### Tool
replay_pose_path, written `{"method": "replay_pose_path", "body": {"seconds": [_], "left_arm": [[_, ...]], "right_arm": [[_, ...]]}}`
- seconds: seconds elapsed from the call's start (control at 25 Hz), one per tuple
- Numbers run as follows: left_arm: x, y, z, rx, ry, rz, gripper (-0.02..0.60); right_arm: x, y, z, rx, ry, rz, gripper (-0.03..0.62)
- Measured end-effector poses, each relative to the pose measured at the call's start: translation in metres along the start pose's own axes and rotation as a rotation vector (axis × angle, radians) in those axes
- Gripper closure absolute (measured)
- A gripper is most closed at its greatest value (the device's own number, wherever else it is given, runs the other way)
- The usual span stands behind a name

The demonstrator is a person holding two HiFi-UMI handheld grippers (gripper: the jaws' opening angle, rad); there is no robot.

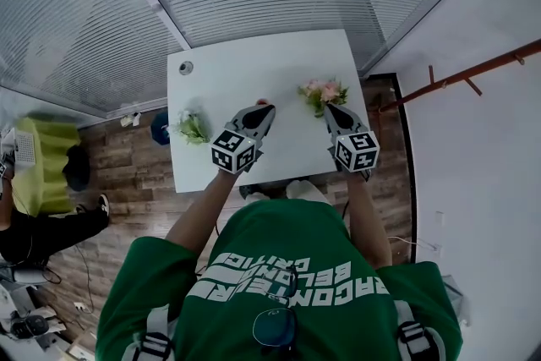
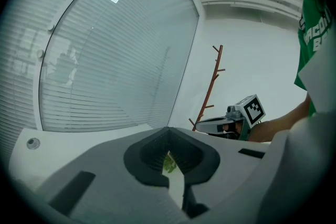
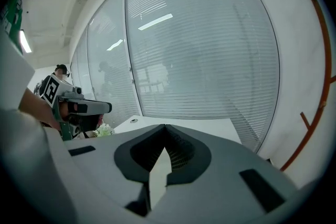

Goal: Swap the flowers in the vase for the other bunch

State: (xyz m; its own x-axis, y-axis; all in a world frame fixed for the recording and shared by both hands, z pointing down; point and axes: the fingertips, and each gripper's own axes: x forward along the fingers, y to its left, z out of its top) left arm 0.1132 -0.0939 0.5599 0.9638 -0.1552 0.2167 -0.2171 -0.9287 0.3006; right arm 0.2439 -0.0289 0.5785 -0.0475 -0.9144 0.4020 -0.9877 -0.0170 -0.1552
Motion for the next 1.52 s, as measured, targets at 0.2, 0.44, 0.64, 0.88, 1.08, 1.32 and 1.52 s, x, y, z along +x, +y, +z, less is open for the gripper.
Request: {"method": "replay_pose_path", "body": {"seconds": [0.2, 0.44, 0.64, 0.88, 1.08, 1.32, 1.52], "left_arm": [[0.016, -0.009, -0.005, 0.002, 0.021, -0.022, 0.574], [0.035, -0.015, -0.013, -0.018, 0.047, -0.037, 0.574], [0.050, -0.022, -0.019, -0.016, 0.073, -0.045, 0.574], [0.066, -0.024, -0.029, -0.027, 0.098, -0.042, 0.574], [0.077, -0.023, -0.035, -0.044, 0.110, -0.023, 0.574], [0.092, -0.020, -0.047, -0.061, 0.127, 0.000, 0.574], [0.095, -0.017, -0.044, -0.075, 0.129, 0.027, 0.574]], "right_arm": [[-0.002, -0.023, -0.016, 0.002, 0.039, -0.033, 0.580], [0.005, -0.050, -0.036, 0.016, 0.085, -0.049, 0.579], [0.016, -0.071, -0.048, 0.016, 0.133, -0.058, 0.576], [0.040, -0.091, -0.071, 0.011, 0.213, -0.038, 0.430], [0.062, -0.105, -0.094, 0.019, 0.301, -0.022, 0.344], [0.088, -0.121, -0.114, 0.016, 0.362, -0.009, 0.323], [0.105, -0.126, -0.111, 0.000, 0.397, -0.005, 0.313]]}}
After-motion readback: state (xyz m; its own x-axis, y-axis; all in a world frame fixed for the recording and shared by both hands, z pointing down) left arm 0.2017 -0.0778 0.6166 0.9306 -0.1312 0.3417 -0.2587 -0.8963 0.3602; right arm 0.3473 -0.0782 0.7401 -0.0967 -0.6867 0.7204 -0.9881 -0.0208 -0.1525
